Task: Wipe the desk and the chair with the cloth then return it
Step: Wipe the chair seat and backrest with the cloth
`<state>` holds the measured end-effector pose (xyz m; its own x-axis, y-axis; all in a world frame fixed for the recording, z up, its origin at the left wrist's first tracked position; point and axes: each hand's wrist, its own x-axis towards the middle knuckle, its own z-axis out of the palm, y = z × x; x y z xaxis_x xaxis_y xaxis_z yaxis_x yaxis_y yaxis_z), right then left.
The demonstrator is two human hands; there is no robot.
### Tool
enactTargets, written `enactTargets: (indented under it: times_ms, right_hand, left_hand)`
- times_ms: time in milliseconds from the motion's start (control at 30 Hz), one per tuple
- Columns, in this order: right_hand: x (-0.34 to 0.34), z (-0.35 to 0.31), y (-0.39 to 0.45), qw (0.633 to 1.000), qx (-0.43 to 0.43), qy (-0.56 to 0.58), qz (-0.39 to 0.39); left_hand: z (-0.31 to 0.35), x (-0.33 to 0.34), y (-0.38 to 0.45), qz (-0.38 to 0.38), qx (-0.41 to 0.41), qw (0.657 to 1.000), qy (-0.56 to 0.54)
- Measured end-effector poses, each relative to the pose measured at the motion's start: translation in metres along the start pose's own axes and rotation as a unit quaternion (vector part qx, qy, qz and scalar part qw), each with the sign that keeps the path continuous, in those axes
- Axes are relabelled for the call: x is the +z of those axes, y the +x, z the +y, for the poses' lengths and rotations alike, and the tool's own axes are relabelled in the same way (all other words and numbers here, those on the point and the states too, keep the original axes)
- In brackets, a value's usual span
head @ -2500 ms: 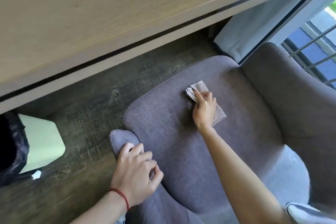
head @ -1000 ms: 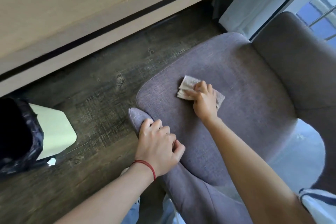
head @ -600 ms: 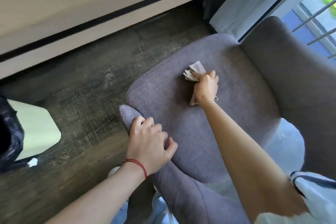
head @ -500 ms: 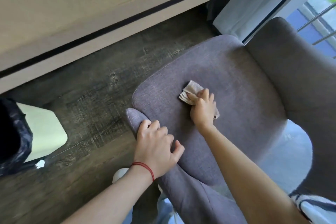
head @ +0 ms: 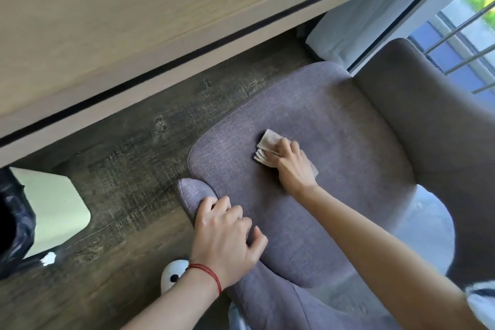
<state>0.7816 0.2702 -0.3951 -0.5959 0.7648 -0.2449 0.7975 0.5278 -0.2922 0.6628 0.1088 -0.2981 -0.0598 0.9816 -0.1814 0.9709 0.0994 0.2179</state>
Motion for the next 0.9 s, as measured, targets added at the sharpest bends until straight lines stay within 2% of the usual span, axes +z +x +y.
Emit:
enactTargets:
  times_ms: [33, 133, 200, 267, 300, 367, 400, 433, 533, 567, 600, 633, 700, 733, 800, 867, 900]
  right_hand:
    - [-0.003, 0.015, 0.007, 1.0, 0.026, 0.005, 0.005]
    - [-0.009, 0.01, 0.016, 0.976, 0.2, 0.05, 0.068]
    - [0.001, -0.017, 0.012, 0.981, 0.167, 0.072, 0.063]
    - [0.001, -0.006, 0.011, 0.997, 0.074, 0.024, 0.021]
    - [-0.007, 0.012, 0.017, 0.996, 0.078, 0.031, 0.027]
    - [-0.02, 0.043, 0.028, 0.973, 0.201, 0.059, 0.101]
    - [-0.021, 0.038, 0.026, 0.959, 0.243, 0.065, 0.128]
    - [-0.015, 0.023, 0.022, 0.96, 0.235, 0.062, 0.136]
    - [0.007, -0.006, 0.0, 0.998, 0.056, 0.005, 0.012]
    - [-0.002, 0.004, 0.003, 0.999, 0.037, 0.003, 0.002]
    - [-0.008, 0.023, 0.015, 0.998, 0.066, 0.014, 0.014]
    - [-0.014, 0.036, 0.024, 0.99, 0.131, 0.03, 0.049]
    - [-0.013, 0.023, 0.029, 0.965, 0.237, 0.057, 0.099]
    - [-0.004, 0.002, 0.026, 0.968, 0.225, 0.056, 0.1]
    - [0.014, -0.029, 0.006, 0.991, 0.122, 0.037, 0.041]
    - [0.008, -0.01, -0.001, 0.999, 0.019, 0.031, -0.007]
    - [-0.002, 0.011, 0.008, 0.999, 0.045, 0.027, -0.012]
  left_hand:
    - [0.0, -0.001, 0.0, -0.002, 0.002, 1.0, -0.001]
    - [0.001, -0.001, 0.001, -0.005, 0.001, 1.0, -0.003]
    - [0.002, -0.002, 0.001, -0.004, 0.003, 1.0, -0.008]
    - [0.001, -0.002, 0.001, -0.006, 0.005, 1.0, -0.013]
    - [0.0, -0.002, 0.002, -0.008, 0.004, 1.0, -0.015]
    - [0.001, -0.003, 0.001, -0.012, 0.002, 1.0, -0.014]
    - [0.001, -0.003, 0.001, -0.011, 0.003, 1.0, -0.014]
    - [0.001, -0.003, 0.001, -0.013, 0.004, 1.0, -0.013]
    - [0.0, -0.004, 0.002, -0.016, 0.003, 1.0, -0.012]
    - [0.0, -0.004, 0.002, -0.017, 0.002, 1.0, -0.013]
    - [0.0, -0.003, 0.002, -0.019, 0.001, 1.0, -0.012]
    - [0.0, -0.003, 0.002, -0.02, 0.001, 1.0, -0.011]
    - [0.001, -0.003, 0.001, -0.017, 0.002, 1.0, -0.011]
    - [0.001, -0.004, 0.001, -0.017, 0.003, 1.0, -0.01]
    - [0.001, -0.005, 0.0, -0.026, 0.003, 1.0, -0.008]
    - [0.001, -0.005, 0.0, -0.028, 0.002, 1.0, -0.006]
    - [0.002, -0.004, 0.0, -0.026, 0.002, 1.0, -0.004]
